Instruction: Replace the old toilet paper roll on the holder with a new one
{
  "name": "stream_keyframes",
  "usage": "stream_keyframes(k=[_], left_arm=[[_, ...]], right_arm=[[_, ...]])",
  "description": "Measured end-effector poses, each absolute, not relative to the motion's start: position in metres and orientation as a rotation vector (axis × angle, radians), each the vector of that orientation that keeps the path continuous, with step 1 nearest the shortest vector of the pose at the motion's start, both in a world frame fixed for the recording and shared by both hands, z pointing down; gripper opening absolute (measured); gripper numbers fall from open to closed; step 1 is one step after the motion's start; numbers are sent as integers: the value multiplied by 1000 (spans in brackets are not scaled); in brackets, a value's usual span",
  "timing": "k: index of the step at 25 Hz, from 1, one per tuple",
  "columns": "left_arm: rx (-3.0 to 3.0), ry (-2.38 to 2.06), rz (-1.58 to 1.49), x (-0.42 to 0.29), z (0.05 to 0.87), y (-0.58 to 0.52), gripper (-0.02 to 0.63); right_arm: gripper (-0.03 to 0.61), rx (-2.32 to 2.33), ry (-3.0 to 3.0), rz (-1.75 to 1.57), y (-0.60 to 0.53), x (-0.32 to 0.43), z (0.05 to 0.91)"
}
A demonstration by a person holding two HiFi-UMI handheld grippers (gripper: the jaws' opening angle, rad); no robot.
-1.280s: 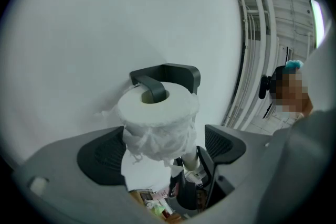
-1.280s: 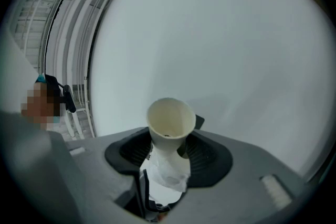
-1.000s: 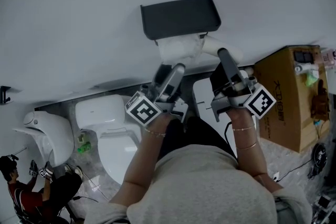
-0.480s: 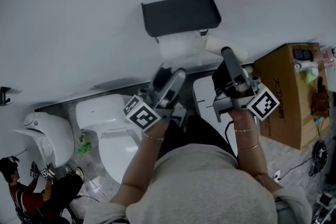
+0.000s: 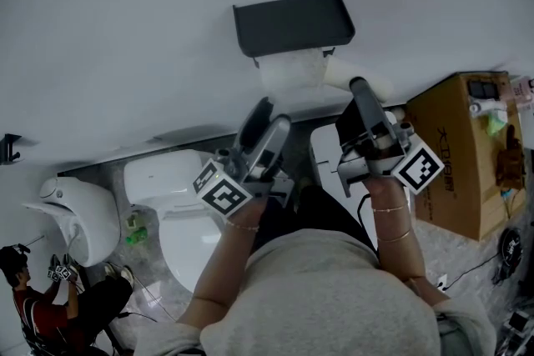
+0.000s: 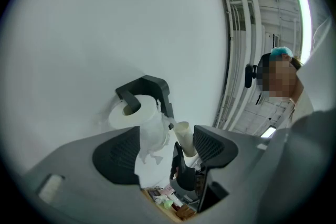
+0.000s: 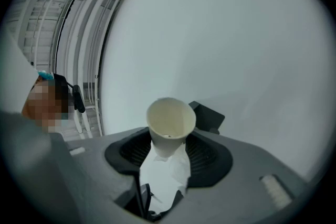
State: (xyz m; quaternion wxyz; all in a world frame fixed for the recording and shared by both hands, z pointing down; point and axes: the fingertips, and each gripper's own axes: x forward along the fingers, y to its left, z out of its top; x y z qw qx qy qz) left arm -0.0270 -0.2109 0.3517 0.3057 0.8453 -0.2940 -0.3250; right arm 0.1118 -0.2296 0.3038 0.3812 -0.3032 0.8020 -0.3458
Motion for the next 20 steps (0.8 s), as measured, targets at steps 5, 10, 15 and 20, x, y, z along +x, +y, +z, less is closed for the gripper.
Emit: stream_keyframes(k=[5, 10, 15, 20], left_arm=[[2303, -747, -907, -28, 327, -205, 298], [2384, -747, -841, -23, 311, -207, 248], [2448, -744, -815, -20, 292, -210, 193], [2489, -749, -801, -16, 279, -213, 135]], right_arm=[[207, -756, 2058, -855, -224, 109, 295], [207, -744, 2088, -817, -220, 107, 287], [207, -724, 2109, -779, -218, 104, 273], [207, -706, 2141, -721, -216, 100, 257]])
